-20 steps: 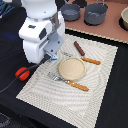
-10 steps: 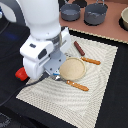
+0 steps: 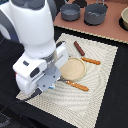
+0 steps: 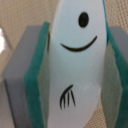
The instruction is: Interact with the objects in diverse but meaningful ways.
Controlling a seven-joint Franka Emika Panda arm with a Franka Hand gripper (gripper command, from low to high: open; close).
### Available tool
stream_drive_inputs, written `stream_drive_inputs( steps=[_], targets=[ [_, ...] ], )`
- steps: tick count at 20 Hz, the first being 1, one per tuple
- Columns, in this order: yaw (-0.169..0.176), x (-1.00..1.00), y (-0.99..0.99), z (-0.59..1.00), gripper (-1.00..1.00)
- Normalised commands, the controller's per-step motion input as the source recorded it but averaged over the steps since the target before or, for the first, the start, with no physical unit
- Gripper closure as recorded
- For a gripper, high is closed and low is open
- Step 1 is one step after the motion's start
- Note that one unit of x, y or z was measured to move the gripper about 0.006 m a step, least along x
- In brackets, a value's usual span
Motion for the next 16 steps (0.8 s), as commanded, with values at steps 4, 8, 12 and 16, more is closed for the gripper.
stream_drive_inputs(
  steps=[4,8,12,16],
  targets=[
    [-0.003,0.17,-0.03,0.00,-1.00],
    [0.000,0.23,0.02,0.09,-1.00],
    [0.000,0.17,0.01,0.51,-1.00],
    [0.016,-0.07,0.25,0.78,-1.00]
  ],
)
